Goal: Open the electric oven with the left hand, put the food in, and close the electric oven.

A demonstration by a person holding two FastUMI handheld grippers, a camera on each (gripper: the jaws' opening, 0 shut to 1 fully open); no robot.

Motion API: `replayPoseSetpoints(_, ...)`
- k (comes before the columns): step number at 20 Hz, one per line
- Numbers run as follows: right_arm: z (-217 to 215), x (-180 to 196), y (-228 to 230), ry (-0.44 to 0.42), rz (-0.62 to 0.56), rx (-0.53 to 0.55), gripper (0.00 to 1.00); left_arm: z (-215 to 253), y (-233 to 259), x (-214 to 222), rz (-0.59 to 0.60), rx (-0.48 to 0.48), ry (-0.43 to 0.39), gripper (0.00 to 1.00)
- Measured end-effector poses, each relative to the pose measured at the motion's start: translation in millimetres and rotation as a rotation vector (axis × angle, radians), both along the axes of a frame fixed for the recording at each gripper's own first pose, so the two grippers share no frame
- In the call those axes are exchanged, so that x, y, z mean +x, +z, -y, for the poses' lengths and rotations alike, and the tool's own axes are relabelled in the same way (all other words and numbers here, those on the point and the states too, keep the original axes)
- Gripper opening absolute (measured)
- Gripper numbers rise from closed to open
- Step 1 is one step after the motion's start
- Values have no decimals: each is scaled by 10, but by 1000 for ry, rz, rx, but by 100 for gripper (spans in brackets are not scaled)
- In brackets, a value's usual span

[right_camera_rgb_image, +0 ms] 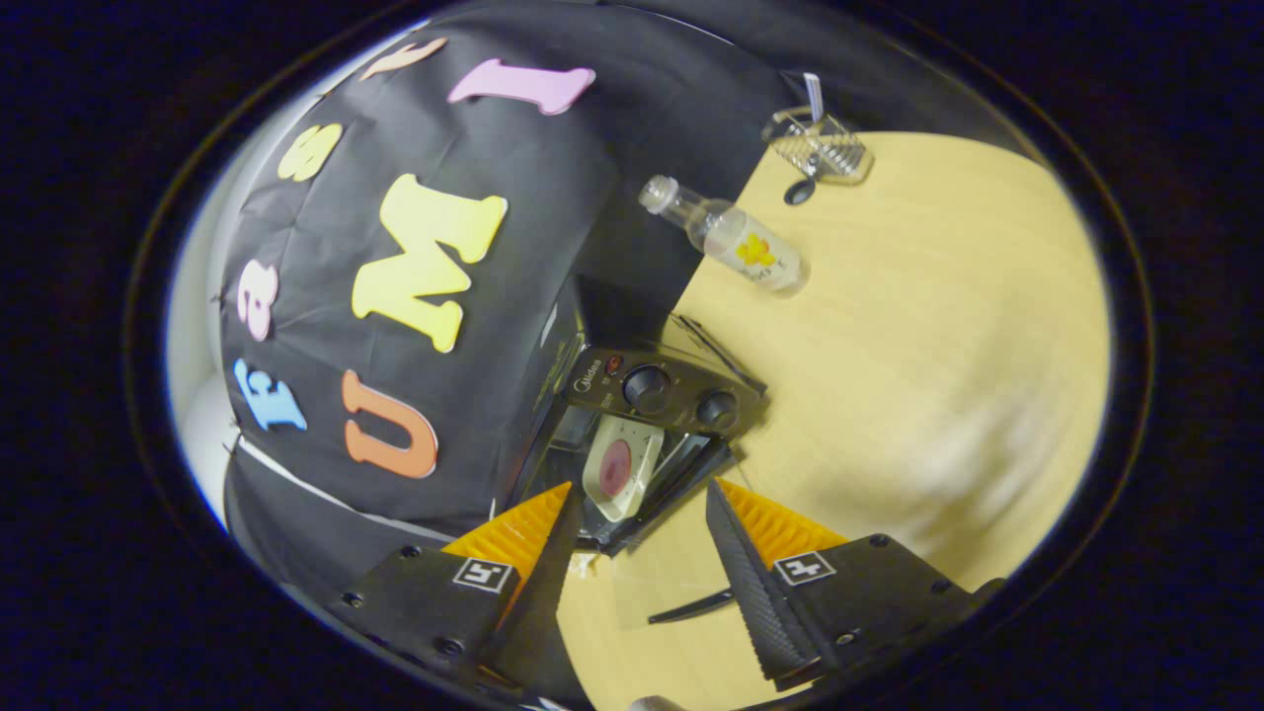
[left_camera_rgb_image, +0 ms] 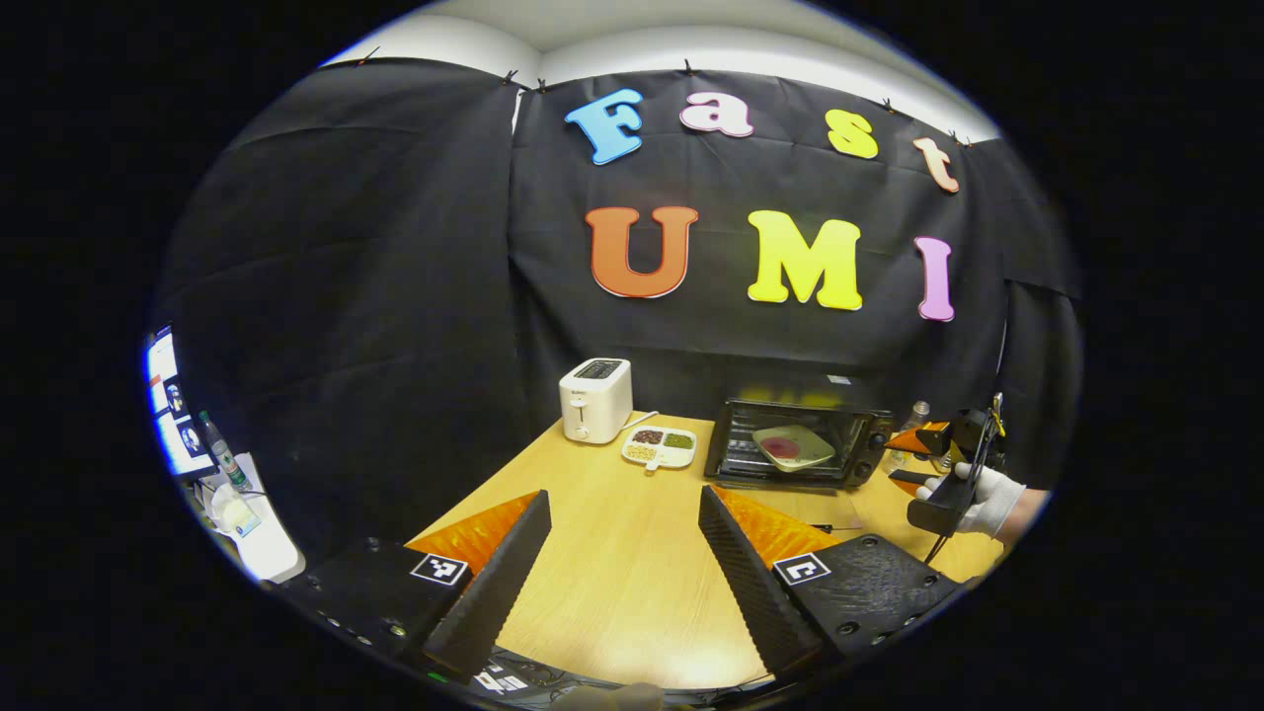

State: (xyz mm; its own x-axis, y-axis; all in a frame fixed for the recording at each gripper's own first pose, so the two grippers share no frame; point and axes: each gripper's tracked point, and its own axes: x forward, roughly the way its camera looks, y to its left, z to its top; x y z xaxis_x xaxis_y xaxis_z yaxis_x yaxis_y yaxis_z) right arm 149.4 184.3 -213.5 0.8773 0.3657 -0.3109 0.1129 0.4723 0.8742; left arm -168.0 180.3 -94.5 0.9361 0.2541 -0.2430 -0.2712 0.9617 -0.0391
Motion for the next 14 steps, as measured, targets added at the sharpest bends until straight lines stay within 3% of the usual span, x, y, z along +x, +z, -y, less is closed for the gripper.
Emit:
replayPoseSetpoints(1,138,-149,49,-2,23,-55,78,90,-31,-3,0,0,-24,96)
replayPoseSetpoints(4,416,-601,163,33,91,-240,92,343,-52,50,8,0,-77,96)
replayPoseSetpoints(7,845,-970,256,27,169,-464,92,664,-40,114,18,9,-119,96)
replayPoseSetpoints(8,968,-1085,247,35,176,-542,99,799,-60,140,18,12,-135,96)
replayPoseSetpoints(9,1076,-1180,224,55,180,-620,93,937,-84,157,10,7,-145,96)
replayPoseSetpoints(14,1604,-1623,356,111,280,-828,95,1575,-283,209,-51,-18,-157,96)
